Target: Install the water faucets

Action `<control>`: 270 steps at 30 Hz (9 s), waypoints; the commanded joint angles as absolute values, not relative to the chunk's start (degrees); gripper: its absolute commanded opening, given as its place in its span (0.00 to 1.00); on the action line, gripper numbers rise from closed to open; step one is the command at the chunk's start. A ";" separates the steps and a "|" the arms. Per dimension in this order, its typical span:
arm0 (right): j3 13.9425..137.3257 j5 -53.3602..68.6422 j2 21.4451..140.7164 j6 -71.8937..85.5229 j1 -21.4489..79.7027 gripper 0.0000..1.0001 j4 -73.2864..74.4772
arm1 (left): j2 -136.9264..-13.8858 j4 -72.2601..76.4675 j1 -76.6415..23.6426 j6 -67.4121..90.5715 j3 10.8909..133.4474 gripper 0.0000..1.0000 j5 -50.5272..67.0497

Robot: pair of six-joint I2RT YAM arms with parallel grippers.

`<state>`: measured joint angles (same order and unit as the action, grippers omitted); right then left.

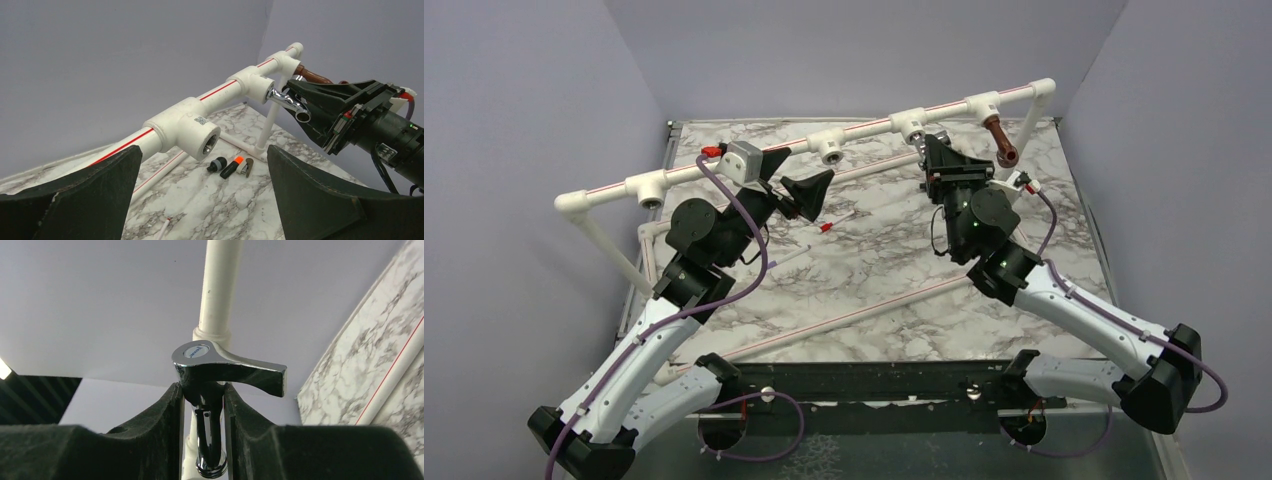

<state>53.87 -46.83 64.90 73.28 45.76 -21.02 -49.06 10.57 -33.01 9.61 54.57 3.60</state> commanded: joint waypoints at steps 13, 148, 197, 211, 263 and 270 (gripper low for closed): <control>51.68 -50.88 65.83 95.19 44.70 0.04 -1.32 | -48.38 11.35 -32.95 9.32 54.09 0.96 3.08; 58.22 -30.85 64.70 18.44 44.56 0.01 -31.82 | -47.98 11.10 -33.66 8.61 54.01 0.97 2.30; 54.41 -42.39 58.80 85.52 44.57 0.63 -6.68 | -49.03 10.99 -34.01 8.53 53.96 0.97 2.20; 48.78 -36.42 49.95 58.54 44.56 0.67 -8.09 | -48.98 10.90 -34.10 8.53 54.05 0.97 2.28; 57.27 -4.77 56.22 -90.43 44.57 0.66 -8.76 | -48.07 10.81 -34.10 8.17 54.14 0.97 2.02; 57.88 -7.78 60.21 -93.29 44.56 0.66 -10.78 | -47.81 10.81 -34.15 8.17 54.14 0.97 2.07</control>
